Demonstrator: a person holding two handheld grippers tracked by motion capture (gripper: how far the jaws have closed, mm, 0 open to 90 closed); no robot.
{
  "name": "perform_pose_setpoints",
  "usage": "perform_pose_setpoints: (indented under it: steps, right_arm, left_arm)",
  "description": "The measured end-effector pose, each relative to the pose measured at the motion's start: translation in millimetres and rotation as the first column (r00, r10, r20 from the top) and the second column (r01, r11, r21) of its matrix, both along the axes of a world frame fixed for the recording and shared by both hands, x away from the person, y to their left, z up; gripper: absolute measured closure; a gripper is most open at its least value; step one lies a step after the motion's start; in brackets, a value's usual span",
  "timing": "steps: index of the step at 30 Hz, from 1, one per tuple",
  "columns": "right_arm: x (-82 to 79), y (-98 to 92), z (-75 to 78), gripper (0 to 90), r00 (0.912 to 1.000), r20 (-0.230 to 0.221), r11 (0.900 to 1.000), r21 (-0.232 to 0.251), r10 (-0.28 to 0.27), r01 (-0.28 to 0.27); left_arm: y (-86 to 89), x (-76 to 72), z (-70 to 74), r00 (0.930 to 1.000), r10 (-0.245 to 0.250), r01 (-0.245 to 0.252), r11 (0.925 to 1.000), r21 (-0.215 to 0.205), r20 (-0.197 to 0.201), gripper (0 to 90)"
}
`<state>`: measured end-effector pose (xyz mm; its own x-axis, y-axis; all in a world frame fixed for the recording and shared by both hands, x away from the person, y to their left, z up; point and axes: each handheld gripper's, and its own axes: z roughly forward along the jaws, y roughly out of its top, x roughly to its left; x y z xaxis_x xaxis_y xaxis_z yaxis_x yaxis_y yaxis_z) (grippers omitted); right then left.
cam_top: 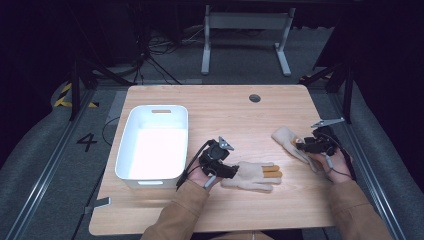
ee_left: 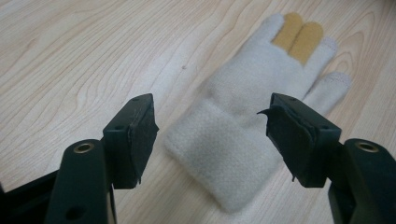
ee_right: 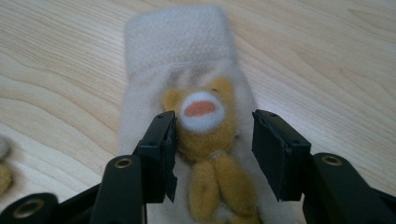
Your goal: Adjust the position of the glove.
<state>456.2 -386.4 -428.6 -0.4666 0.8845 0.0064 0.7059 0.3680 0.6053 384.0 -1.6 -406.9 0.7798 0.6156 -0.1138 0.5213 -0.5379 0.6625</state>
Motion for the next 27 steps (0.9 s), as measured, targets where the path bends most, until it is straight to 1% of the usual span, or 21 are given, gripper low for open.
perform_pose_setpoints:
  steps: [2,3,5,7,8,9,10,11,12,13,15,17,18,21,27]
  right_arm:
    - [2.1,0.5,-3.5,49.7,0.9999,-0.015,1.000,-0.006,0.000,0.000]
    - [2.1,0.5,-3.5,49.7,0.9999,-0.015,1.000,-0.006,0.000,0.000]
    - [3.4,0.6,-5.3,49.4,0.9994,-0.034,1.000,-0.015,0.002,-0.002]
    - [4.6,1.5,-8.1,51.5,0.9987,-0.050,1.000,-0.029,0.003,-0.005]
    - [4.6,2.1,-8.8,54.7,0.9991,-0.041,0.999,-0.037,0.008,-0.010]
    - [4.6,2.1,-8.8,54.7,0.9991,-0.041,0.999,-0.037,0.008,-0.010]
    - [4.3,2.9,-8.4,58.3,0.9992,-0.037,0.999,-0.045,0.013,-0.014]
    - [4.3,2.9,-8.4,58.3,0.9992,-0.037,0.999,-0.045,0.013,-0.014]
    - [4.2,3.5,-8.2,60.8,0.9994,-0.032,0.999,-0.051,0.015,-0.017]
    - [4.2,3.5,-8.2,60.8,0.9994,-0.032,0.999,-0.051,0.015,-0.017]
    - [4.5,2.5,-7.4,63.7,0.9990,-0.036,0.998,-0.049,0.026,-0.028]
    - [4.8,1.9,-7.1,64.4,0.9989,-0.036,0.998,-0.049,0.031,-0.032]
    - [5.9,0.3,-6.4,65.2,0.9983,-0.043,0.998,-0.042,0.040,-0.042]
    - [6.9,-1.1,-5.5,66.1,0.9979,-0.050,0.999,-0.030,0.040,-0.041]
    - [4.7,-0.3,0.0,67.5,0.9987,-0.028,0.998,-0.043,0.044,-0.045]
  left_arm:
    - [-0.3,0.0,-0.4,1.0000,0.002,-0.002,1.0000,0.001,0.005,33.1]
    - [-0.3,0.0,-0.4,1.0000,0.002,-0.002,1.0000,0.001,0.005,33.1]
    - [-0.2,0.2,-0.5,1.0000,0.000,0.000,1.0000,0.002,0.004,33.0]
    - [-0.1,0.2,-0.7,1.0000,0.004,-0.004,1.0000,0.004,0.006,32.4]
    - [0.1,0.3,-0.8,1.0000,0.004,-0.004,1.0000,0.005,0.005,32.6]
    - [0.4,0.5,-0.7,1.0000,0.003,-0.003,1.0000,0.005,0.006,32.6]
    - [0.6,0.3,-0.7,0.9999,0.012,-0.012,0.9999,0.005,0.005,33.0]
    - [0.6,0.3,-0.7,0.9999,0.012,-0.012,0.9999,0.005,0.005,33.3]
    - [0.9,0.4,-0.6,0.9999,0.011,-0.011,0.9999,0.006,0.003,33.6]
    - [0.9,0.4,-0.6,0.9999,0.011,-0.011,0.9999,0.006,0.003,33.8]
    - [1.0,0.2,-0.6,0.9999,0.010,-0.011,0.9999,0.007,0.005,33.9]
    - [1.0,0.4,-0.5,0.9999,0.012,-0.012,0.9999,0.006,0.004,33.9]
    - [1.1,0.6,-0.6,0.9999,0.011,-0.011,0.9999,0.006,0.004,33.9]
    - [1.1,0.4,-0.6,0.9999,0.010,-0.010,0.9999,0.007,0.003,33.9]
    - [1.4,0.3,-0.2,0.9999,0.011,-0.011,0.9999,0.004,0.005,34.1]
